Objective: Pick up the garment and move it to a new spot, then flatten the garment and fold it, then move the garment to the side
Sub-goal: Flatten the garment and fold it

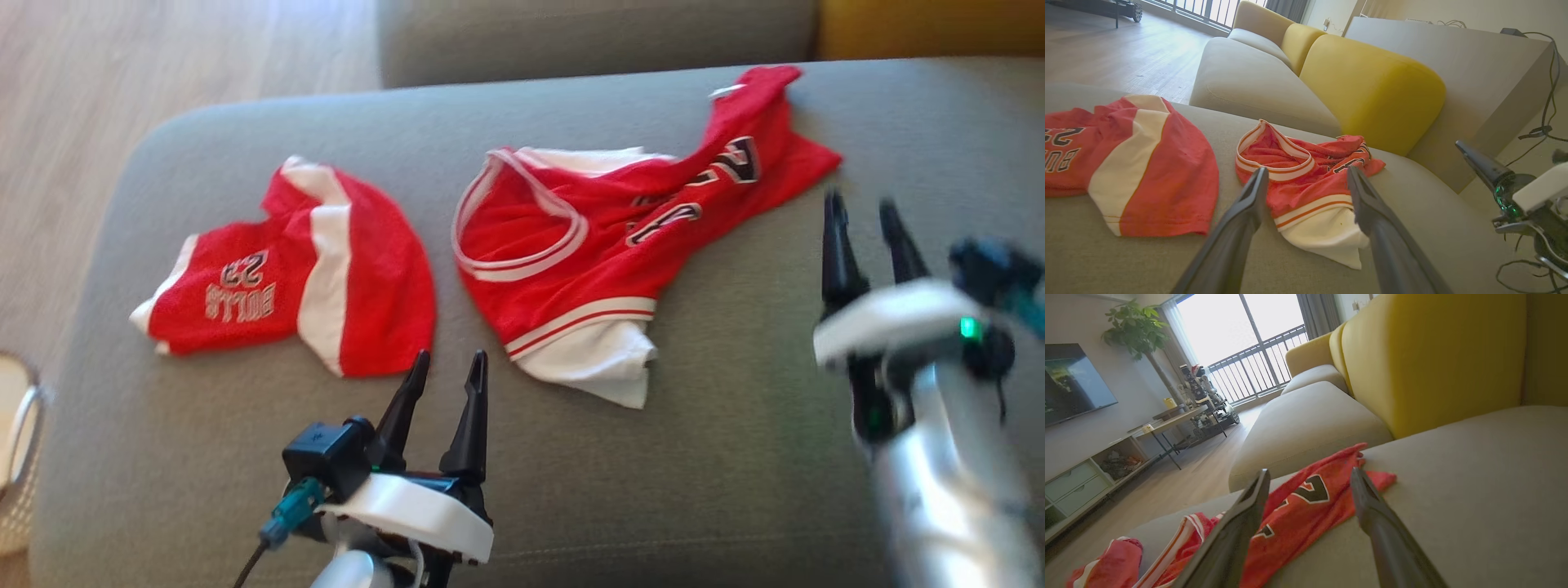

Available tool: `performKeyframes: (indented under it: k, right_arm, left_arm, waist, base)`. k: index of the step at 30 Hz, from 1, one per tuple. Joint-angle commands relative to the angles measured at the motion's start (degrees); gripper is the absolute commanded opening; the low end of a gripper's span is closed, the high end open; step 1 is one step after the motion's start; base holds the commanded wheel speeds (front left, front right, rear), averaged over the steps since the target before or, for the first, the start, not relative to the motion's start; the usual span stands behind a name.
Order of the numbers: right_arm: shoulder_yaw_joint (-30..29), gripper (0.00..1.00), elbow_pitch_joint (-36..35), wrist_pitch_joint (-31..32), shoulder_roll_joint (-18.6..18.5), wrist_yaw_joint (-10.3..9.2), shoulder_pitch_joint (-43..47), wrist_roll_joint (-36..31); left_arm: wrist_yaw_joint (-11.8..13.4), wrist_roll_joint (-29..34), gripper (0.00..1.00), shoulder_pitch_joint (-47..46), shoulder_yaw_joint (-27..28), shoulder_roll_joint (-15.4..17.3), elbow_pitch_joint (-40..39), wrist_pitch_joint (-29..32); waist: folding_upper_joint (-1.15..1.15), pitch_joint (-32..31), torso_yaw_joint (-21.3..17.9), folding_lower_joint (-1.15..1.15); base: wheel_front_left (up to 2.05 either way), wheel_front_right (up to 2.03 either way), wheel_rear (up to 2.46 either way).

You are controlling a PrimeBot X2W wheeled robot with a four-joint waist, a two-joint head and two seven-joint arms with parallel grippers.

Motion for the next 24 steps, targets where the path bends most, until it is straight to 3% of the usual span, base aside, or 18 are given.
performKeyframes:
  k: [1,10,19,24]
  right_arm:
    - [1.9,1.0,-6.1,-0.5,0.7,0.4,2.0,1.5]
    - [0.4,1.0,-22.1,1.3,0.8,0.4,17.3,5.3]
    - [2.4,1.0,-29.6,4.2,0.8,0.4,19.2,6.7]
    - [3.6,1.0,-32.2,4.5,0.8,0.4,19.4,7.8]
  left_arm:
    - [0.3,-0.7,1.0,-1.2,2.1,-0.2,-1.5,-0.7]
    - [1.8,-3.6,1.0,-1.6,1.3,-0.2,2.9,-0.7]
    - [6.3,-11.9,1.0,-8.2,-2.1,-0.2,17.0,-0.7]
    - [5.1,-16.7,1.0,-12.7,-3.5,-0.2,21.7,-0.7]
  waist:
    - [0.0,-2.4,-3.2,0.0]
    - [0.0,-2.1,-6.9,0.0]
    - [0.0,0.3,-11.8,0.0]
    - [0.0,2.5,-14.5,0.0]
  base:
    - [0.0,0.0,0.0]
    - [0.0,0.0,0.0]
    - [0.0,0.0,0.0]
    - [0.0,0.0,0.0]
